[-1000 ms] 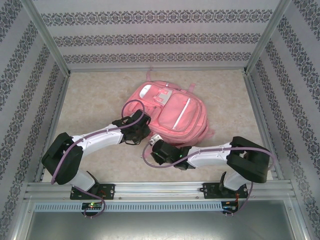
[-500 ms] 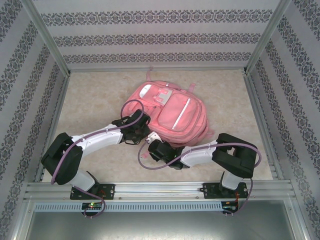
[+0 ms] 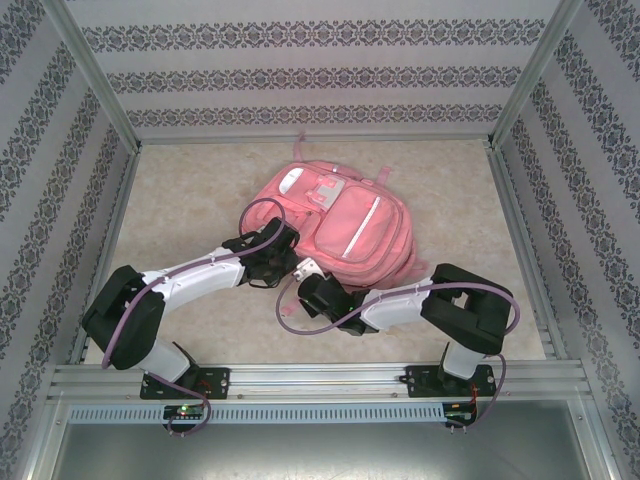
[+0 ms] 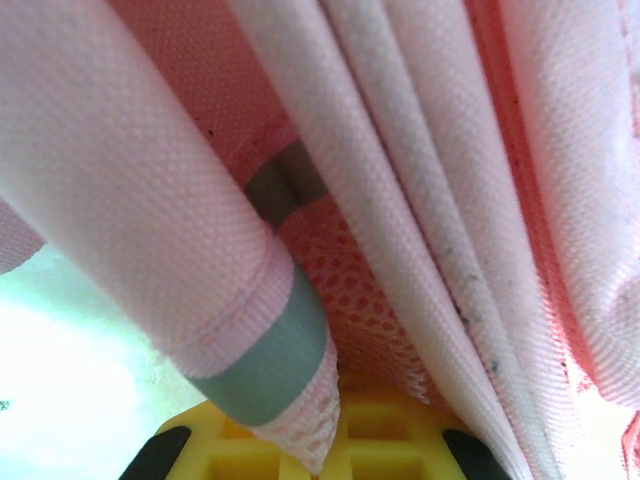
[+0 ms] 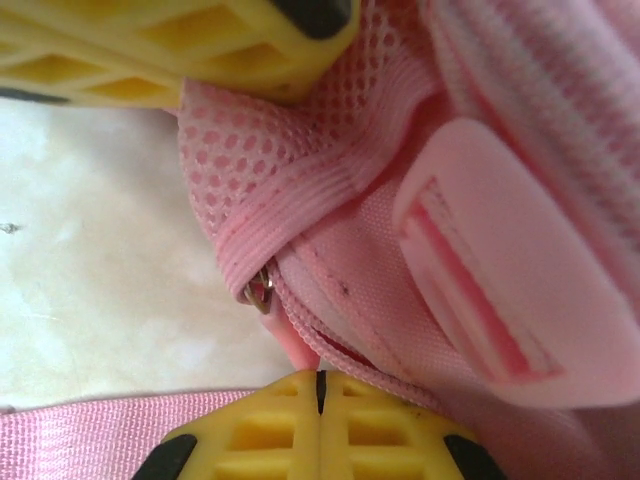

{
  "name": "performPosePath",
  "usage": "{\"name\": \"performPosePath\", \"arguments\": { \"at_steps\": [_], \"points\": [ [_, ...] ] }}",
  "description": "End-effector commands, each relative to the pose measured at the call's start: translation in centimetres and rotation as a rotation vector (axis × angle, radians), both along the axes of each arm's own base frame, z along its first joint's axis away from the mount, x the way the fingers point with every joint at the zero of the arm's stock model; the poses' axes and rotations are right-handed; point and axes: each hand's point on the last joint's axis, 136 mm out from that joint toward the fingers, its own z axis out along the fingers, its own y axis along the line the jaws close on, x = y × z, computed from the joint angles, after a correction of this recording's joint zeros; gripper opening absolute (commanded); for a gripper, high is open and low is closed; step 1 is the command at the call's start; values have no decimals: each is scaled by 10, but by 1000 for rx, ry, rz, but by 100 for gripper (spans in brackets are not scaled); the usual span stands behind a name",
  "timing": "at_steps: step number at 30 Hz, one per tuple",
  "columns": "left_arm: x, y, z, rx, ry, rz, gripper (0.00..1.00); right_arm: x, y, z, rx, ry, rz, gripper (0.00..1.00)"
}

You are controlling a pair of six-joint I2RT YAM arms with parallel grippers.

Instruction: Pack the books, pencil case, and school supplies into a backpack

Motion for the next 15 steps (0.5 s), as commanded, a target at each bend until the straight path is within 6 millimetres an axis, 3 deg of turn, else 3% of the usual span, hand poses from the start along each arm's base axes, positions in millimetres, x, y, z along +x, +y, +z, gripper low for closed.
{"name": "performPosePath", "arguments": {
  "at_steps": [1,10,15],
  "points": [
    [5,2,17,-13,-42,12,3,6,-2,27,99,-36,-44,0],
    [16,2,26,-26,-61,25,3,-5,-42,23,99,-16,-95,0],
    [14,12,18,9,-36,24,16,-2,-50,17,52,-6,-123,0]
  ]
}}
